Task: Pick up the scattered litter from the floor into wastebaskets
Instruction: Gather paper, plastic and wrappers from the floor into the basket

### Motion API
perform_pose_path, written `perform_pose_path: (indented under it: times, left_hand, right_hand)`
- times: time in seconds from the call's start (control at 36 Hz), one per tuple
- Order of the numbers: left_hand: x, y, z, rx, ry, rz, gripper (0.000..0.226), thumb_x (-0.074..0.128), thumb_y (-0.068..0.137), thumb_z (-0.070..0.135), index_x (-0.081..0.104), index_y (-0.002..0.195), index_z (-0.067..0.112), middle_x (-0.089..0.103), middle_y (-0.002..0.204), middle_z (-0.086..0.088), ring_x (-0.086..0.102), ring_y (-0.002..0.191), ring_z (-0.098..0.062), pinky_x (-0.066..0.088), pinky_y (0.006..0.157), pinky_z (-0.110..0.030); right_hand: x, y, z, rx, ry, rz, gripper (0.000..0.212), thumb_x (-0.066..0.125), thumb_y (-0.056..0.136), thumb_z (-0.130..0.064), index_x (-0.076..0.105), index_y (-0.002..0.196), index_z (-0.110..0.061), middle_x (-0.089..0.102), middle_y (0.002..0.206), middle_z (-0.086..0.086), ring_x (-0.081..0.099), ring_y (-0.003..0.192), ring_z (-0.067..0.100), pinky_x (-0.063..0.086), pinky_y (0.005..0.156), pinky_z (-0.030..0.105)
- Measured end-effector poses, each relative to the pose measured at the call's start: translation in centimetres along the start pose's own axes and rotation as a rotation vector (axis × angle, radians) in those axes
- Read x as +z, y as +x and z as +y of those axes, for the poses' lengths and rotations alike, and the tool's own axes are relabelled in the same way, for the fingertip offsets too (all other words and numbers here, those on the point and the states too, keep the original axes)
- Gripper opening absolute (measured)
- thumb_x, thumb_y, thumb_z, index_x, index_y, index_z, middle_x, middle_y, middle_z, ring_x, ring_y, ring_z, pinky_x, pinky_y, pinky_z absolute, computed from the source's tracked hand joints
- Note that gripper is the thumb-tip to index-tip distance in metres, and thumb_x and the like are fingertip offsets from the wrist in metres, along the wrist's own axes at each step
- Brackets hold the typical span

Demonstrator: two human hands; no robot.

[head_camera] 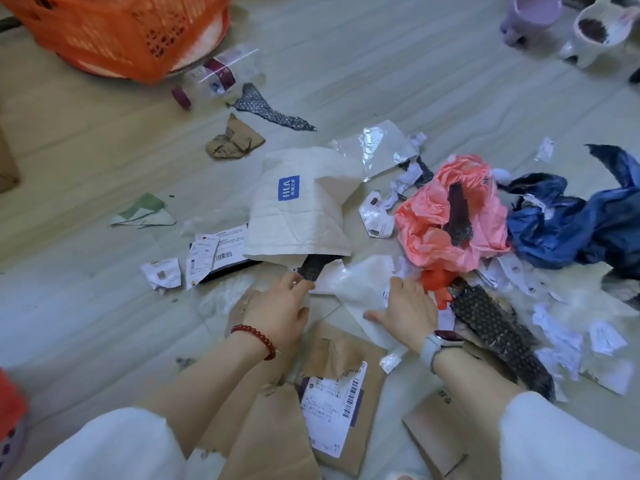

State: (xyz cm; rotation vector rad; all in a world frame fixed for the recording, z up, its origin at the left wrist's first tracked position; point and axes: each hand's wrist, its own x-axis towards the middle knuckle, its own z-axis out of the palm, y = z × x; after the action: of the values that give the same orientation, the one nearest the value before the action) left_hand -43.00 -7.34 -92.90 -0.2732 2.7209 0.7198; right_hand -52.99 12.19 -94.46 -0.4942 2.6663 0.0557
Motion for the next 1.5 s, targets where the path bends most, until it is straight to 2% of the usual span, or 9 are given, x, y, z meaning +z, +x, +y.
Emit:
perform_pose_path:
  times: [0.14, 0.25, 0.39, 0.47, 0.61, 0.75, 0.94, 1.19, 1.5]
  left_hand:
    - [0.8, -0.4, 0.1, 0.067, -0.089, 0.041, 0.059, 0.054, 0.088, 0.036, 0.029, 0.14, 0.027, 0.021, 0.149, 0.004, 0.036, 0.129, -0.017, 0.04, 0.091, -0.025]
    - [0.4, -0.9, -0.6, 0.199, -0.122, 0.126, 0.094, 0.047, 0.069, 0.07, -0.004, 0.143, 0.043, -0.006, 0.155, 0.009, 0.004, 0.142, -0.018, 0.024, 0.109, -0.035]
    - [-0.5, -1.3, -1.3, 0.326, -0.221, 0.366, 0.073, 0.058, 0.068, 0.062, 0.036, 0.132, 0.034, 0.014, 0.152, 0.012, 0.011, 0.141, -0.015, 0.017, 0.112, -0.03]
    - [-1.8, -2.0, -0.6, 0.177, -0.556, 0.362, 0.042, 0.064, 0.068, 0.053, 0.057, 0.102, 0.029, 0.04, 0.129, 0.029, 0.033, 0.12, 0.013, 0.023, 0.102, -0.005]
    - [-2.1, -2.8, -0.5, -0.049, -0.791, 0.333, 0.017, 0.06, 0.079, 0.036, 0.05, 0.069, 0.028, 0.052, 0.064, 0.015, 0.048, 0.061, 0.0, 0.037, 0.061, -0.023]
    - [-3.2, -2.9, -1.7, -0.113, -0.928, 0.285, 0.019, 0.061, 0.086, 0.013, 0.05, 0.073, 0.022, 0.049, 0.124, 0.018, 0.044, 0.11, 0.012, 0.035, 0.094, -0.018]
    - [-3.9, -2.6, -2.3, -0.265, -1.009, 0.284, 0.032, 0.069, 0.079, 0.005, 0.042, 0.068, 0.019, 0.044, 0.067, 0.002, 0.04, 0.061, -0.018, 0.035, 0.053, -0.023]
    - [-5.0, -3.7, 0.0, 0.026, -0.875, 0.156, 0.038, 0.069, 0.078, 0.001, 0.061, 0.092, 0.035, 0.063, 0.084, 0.01, 0.059, 0.076, 0.003, 0.048, 0.076, -0.021]
    - [-4.0, -5.1, 0.4, 0.147, -0.347, -0.16, 0.065, 0.037, 0.061, 0.077, 0.061, 0.108, 0.039, 0.023, 0.15, 0.016, 0.017, 0.139, -0.005, 0.018, 0.114, -0.041]
  right_hand:
    - [0.6, -1.0, -0.6, -0.136, 0.103, 0.132, 0.021, 0.074, 0.073, -0.026, 0.064, 0.078, -0.009, 0.057, 0.08, 0.014, 0.057, 0.083, 0.035, 0.044, 0.065, 0.035]
    - [-1.4, -1.6, -2.3, -0.214, 0.412, 0.067, 0.019, 0.057, 0.089, -0.025, 0.059, 0.095, -0.007, 0.042, 0.092, 0.006, 0.05, 0.094, 0.029, 0.038, 0.071, 0.034]
    - [-3.3, -2.6, -4.4, -0.436, 0.453, -0.158, 0.029, 0.05, 0.093, -0.03, 0.057, 0.109, -0.007, 0.05, 0.103, 0.007, 0.052, 0.099, 0.027, 0.041, 0.083, 0.037]
    - [-3.3, -3.2, -5.2, -0.461, 0.532, -0.186, 0.024, 0.051, 0.092, -0.026, 0.057, 0.112, -0.012, 0.06, 0.11, 0.009, 0.055, 0.102, 0.025, 0.042, 0.084, 0.035]
    - [-3.1, -4.2, -6.0, -0.353, 0.732, -0.216, 0.028, 0.053, 0.092, -0.028, 0.052, 0.118, -0.018, 0.059, 0.11, 0.002, 0.054, 0.1, 0.014, 0.04, 0.073, 0.008]
    - [-2.5, -4.9, -6.7, -0.379, 0.774, -0.285, 0.02, 0.044, 0.097, -0.025, 0.042, 0.116, -0.02, 0.052, 0.109, -0.002, 0.048, 0.102, 0.011, 0.034, 0.075, 0.017]
    - [-2.3, -4.8, -6.6, -0.353, 0.79, -0.256, 0.03, 0.049, 0.095, -0.021, 0.041, 0.067, -0.029, 0.042, 0.061, -0.01, 0.044, 0.057, -0.002, 0.031, 0.056, 0.015]
    - [-2.0, -3.6, -6.7, 0.149, 1.185, -0.09, 0.015, 0.055, 0.086, -0.005, 0.061, 0.078, -0.015, 0.053, 0.064, 0.0, 0.049, 0.059, 0.016, 0.043, 0.052, 0.025]
    - [-3.5, -3.8, -8.3, 0.457, 1.951, -0.256, 0.011, 0.048, 0.091, 0.003, 0.058, 0.096, 0.0, 0.063, 0.08, 0.015, 0.061, 0.063, 0.022, 0.051, 0.058, 0.031]
